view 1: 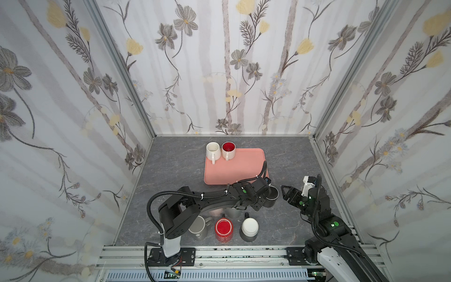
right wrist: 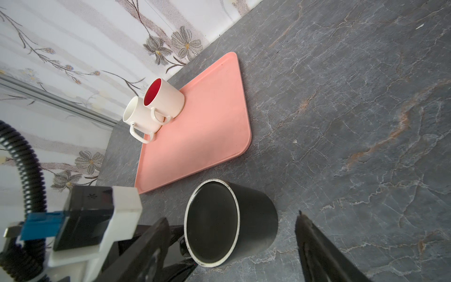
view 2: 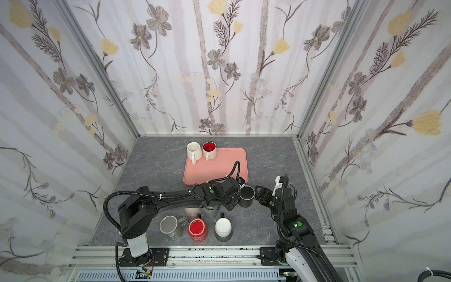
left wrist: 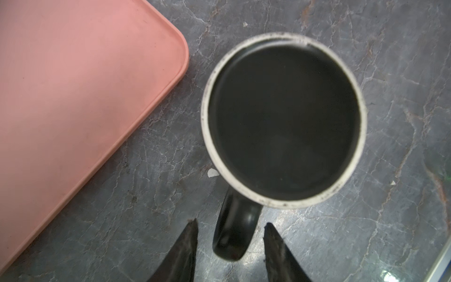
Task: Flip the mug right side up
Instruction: 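Lower the left gripper onto the black mug's handle and close it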
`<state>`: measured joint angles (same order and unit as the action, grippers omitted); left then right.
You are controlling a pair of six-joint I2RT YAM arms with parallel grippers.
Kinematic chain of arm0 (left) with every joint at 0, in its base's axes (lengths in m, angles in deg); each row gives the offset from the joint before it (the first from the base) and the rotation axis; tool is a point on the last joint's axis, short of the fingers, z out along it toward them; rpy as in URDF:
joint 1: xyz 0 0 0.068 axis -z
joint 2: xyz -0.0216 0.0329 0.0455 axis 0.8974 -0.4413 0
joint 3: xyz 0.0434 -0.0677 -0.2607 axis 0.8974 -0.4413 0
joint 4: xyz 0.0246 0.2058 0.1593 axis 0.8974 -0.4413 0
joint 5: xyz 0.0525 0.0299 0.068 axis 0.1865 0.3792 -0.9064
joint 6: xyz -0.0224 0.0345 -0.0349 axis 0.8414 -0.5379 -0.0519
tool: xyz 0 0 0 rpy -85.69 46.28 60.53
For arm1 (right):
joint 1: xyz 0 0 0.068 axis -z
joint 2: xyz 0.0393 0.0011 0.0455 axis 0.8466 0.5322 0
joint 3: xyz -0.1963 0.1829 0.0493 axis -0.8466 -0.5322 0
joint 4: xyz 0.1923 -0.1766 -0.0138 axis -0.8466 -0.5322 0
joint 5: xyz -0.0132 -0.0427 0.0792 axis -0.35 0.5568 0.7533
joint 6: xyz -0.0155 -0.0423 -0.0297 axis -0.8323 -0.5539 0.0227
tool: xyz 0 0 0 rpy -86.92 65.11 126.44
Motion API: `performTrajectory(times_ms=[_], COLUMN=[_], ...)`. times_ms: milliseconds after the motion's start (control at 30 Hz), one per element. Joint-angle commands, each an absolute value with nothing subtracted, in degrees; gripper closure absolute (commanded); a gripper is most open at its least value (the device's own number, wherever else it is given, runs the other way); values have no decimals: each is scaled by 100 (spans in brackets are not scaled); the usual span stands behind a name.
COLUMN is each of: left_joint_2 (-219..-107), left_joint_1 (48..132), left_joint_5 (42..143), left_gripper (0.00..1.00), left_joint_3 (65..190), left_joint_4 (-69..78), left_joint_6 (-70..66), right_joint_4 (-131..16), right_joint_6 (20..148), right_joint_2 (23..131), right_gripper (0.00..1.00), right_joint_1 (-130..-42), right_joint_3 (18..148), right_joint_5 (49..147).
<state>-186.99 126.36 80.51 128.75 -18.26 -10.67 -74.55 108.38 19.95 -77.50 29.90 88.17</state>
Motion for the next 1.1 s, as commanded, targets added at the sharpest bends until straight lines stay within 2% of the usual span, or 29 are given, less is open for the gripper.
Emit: performTrajectory(times_ms=[0,100,367,467,733,1067], left_joint_2=[-18745,-18751,-18695,-18769,-18732,-18605], left_joint_1=[12631,12635,12639,12637,12638,12632], left_joint_5=[8145,8134,8058,8041,8037,7987], left_gripper=[56,59,59,65,71,89], left_joint_3=[12917,12896,12777,12784,12658,12452], left_joint_4=[-1605,-1495,-1172,-1191,-1059,-790], left_joint_6=[-1197,-1197,-1339,-1353,-1362,-1442], right_joint_4=[-7208,-7190,-7060,-7061,-7045,-7006], right_joint_6=[10868,10891,10982,11015,11070,11088], right_joint_2=[1975,1989,1980,1962,1903,1945], right_gripper=[19,19,19,19,19,19], right_joint_1=[-7697,-7644,-7563,-7536,-7497,-7465], right_joint_3=[2969,2954,2843,2827,2767,2792], right_joint_5=[8957,9027,9181,9211,9255,9336])
